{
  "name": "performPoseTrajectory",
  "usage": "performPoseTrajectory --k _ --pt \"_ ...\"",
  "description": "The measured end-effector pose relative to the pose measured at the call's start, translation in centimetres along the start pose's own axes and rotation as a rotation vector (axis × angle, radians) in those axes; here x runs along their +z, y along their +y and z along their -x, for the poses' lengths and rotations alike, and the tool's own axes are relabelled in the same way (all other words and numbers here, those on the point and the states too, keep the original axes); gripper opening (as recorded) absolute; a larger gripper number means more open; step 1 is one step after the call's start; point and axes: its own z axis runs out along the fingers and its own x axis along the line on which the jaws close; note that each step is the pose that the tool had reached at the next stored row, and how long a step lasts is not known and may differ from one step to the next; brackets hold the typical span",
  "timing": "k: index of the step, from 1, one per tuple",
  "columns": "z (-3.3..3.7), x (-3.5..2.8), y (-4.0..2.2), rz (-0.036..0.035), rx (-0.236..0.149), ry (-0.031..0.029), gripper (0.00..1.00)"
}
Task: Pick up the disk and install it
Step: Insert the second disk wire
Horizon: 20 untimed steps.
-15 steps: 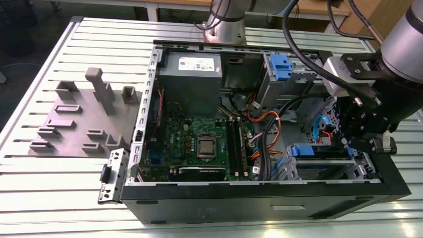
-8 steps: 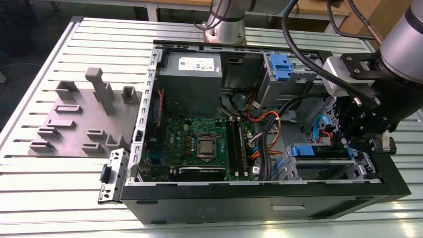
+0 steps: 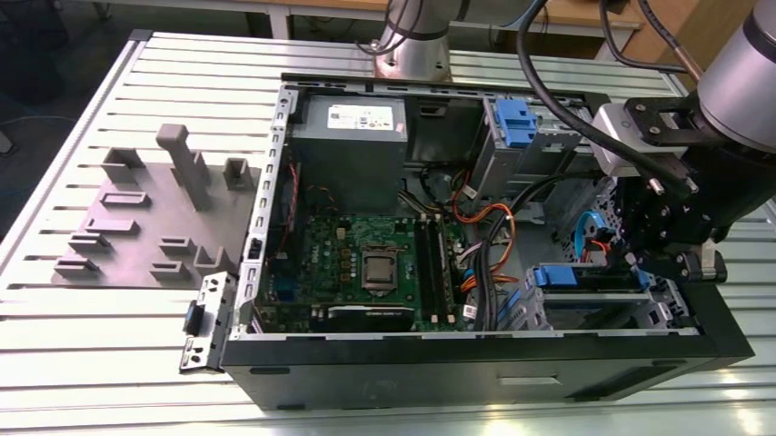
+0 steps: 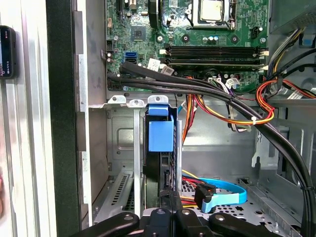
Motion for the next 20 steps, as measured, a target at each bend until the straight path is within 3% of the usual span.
performPoseTrajectory --k 8,14,16,20 --pt "0.0 -0.19 0.61 -0.0002 0.0 0.0001 0.11" --pt "0.36 -1.63 0.5 0.0006 0.0 0.0 0.11" --pt "0.59 -1.9 0.49 0.0061 0.0 -0.0001 0.11" --pt "0.75 -2.13 0.43 0.0276 0.0 0.0006 0.11"
